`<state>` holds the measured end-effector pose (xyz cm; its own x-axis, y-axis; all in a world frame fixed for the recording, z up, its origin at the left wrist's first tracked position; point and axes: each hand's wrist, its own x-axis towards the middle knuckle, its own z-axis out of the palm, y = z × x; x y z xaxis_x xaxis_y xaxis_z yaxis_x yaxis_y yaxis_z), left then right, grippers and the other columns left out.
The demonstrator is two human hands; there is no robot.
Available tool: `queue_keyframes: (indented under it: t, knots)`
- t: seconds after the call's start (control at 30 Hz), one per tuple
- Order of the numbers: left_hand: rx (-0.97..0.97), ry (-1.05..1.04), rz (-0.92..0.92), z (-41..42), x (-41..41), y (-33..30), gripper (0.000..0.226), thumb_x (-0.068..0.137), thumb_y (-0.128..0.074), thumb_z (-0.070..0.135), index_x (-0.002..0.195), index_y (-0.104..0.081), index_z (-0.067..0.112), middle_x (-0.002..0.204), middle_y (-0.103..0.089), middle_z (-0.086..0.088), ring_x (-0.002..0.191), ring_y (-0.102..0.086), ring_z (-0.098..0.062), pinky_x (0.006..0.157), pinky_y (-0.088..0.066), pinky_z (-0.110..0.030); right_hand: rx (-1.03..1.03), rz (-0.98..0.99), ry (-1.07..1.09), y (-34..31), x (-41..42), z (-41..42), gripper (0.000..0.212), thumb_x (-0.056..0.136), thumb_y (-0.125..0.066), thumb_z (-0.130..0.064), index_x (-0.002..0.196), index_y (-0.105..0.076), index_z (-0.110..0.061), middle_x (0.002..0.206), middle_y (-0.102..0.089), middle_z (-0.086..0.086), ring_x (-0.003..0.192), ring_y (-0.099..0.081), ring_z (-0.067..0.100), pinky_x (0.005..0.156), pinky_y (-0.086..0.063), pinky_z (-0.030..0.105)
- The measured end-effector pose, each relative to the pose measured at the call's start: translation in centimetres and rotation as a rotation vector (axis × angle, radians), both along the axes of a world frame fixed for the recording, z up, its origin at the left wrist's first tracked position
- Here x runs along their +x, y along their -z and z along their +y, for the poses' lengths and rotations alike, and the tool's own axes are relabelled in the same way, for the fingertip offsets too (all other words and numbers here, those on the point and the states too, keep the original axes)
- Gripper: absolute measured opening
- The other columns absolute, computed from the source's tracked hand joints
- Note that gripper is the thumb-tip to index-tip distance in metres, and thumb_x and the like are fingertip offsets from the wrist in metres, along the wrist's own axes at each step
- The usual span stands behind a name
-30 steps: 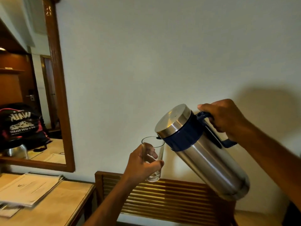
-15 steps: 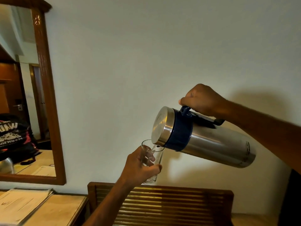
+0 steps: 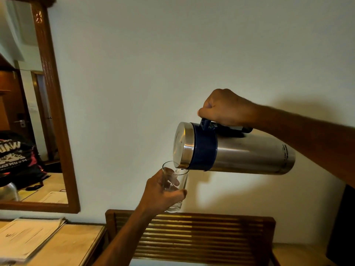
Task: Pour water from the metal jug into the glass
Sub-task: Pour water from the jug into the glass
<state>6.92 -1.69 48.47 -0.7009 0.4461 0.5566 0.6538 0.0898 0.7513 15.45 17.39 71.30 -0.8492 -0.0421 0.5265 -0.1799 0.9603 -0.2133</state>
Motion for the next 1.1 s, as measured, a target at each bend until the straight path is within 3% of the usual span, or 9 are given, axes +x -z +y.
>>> queue_keyframes:
  t: [0.27, 0.37, 0.47, 0.63, 0.8, 0.93, 1.1]
  knots:
    - [-0.016, -0.030, 0.013, -0.6, -0.5, 0.5, 0.026, 0.063, -0.077, 0.032, 0.082, -0.061, 0.022, 0.071, -0.066, 0.005, 0.072, -0.066, -0.008, 0.058, -0.056, -0.017, 0.063, 0.025, -0.030, -0.6, -0.8, -0.7, 0.042, 0.075, -0.054, -0.029, 0.040, -0.035, -0.017, 0.034, -0.029, -0.009, 0.039, -0.029, 0.010, 0.050, -0.030, 0.034]
    - [-0.022, -0.036, 0.001, -0.7, -0.8, 0.5, 0.030, 0.063, -0.078, 0.034, 0.086, -0.062, 0.023, 0.074, -0.067, 0.008, 0.076, -0.067, -0.004, 0.058, -0.055, -0.015, 0.056, 0.026, -0.034, -0.9, -1.0, -0.5, 0.045, 0.077, -0.055, -0.027, 0.039, -0.033, -0.018, 0.034, -0.026, -0.008, 0.037, -0.026, 0.009, 0.049, -0.027, 0.034]
    - [-0.017, -0.038, -0.013, -0.6, -1.0, 0.6, 0.038, 0.060, -0.077, 0.040, 0.091, -0.062, 0.024, 0.081, -0.069, 0.007, 0.077, -0.068, -0.009, 0.062, -0.056, -0.018, 0.049, 0.025, -0.038, -1.1, -1.2, -0.5, 0.047, 0.077, -0.055, -0.027, 0.037, -0.033, -0.018, 0.034, -0.025, -0.008, 0.037, -0.023, 0.009, 0.049, -0.024, 0.034]
    - [-0.016, -0.029, -0.022, -0.4, -1.1, 0.7, 0.042, 0.059, -0.076, 0.044, 0.096, -0.062, 0.030, 0.085, -0.069, 0.010, 0.083, -0.068, -0.002, 0.059, -0.054, -0.011, 0.078, 0.022, -0.046, -1.1, -1.6, -0.9, 0.044, 0.075, -0.054, -0.029, 0.038, -0.034, -0.017, 0.035, -0.026, -0.008, 0.038, -0.025, 0.009, 0.048, -0.027, 0.034]
    - [-0.015, -0.034, -0.029, -0.2, -1.2, 0.9, 0.048, 0.057, -0.075, 0.049, 0.100, -0.059, 0.035, 0.091, -0.068, 0.016, 0.084, -0.069, -0.007, 0.062, -0.055, -0.012, 0.096, 0.016, -0.053, -0.9, -1.7, -1.1, 0.041, 0.074, -0.053, -0.032, 0.038, -0.038, -0.017, 0.035, -0.030, -0.008, 0.039, -0.030, 0.010, 0.047, -0.030, 0.032]
    - [-0.011, -0.028, -0.049, -0.1, -1.4, 1.1, 0.055, 0.057, -0.077, 0.047, 0.105, -0.062, 0.025, 0.091, -0.070, 0.007, 0.082, -0.070, -0.012, 0.063, -0.059, -0.019, 0.115, 0.021, -0.048, -0.6, -1.6, -1.4, 0.039, 0.071, -0.052, -0.035, 0.041, -0.038, -0.016, 0.039, -0.030, -0.007, 0.042, -0.032, 0.013, 0.049, -0.031, 0.034]
    - [-0.004, -0.010, -0.069, -0.5, -0.9, 0.7, 0.052, 0.056, -0.077, 0.044, 0.103, -0.061, 0.031, 0.089, -0.070, 0.010, 0.083, -0.069, -0.001, 0.059, -0.056, -0.014, 0.101, 0.008, -0.067, -0.1, -1.9, -1.6, 0.040, 0.073, -0.053, -0.033, 0.041, -0.035, -0.017, 0.038, -0.028, -0.008, 0.041, -0.029, 0.011, 0.048, -0.029, 0.033]
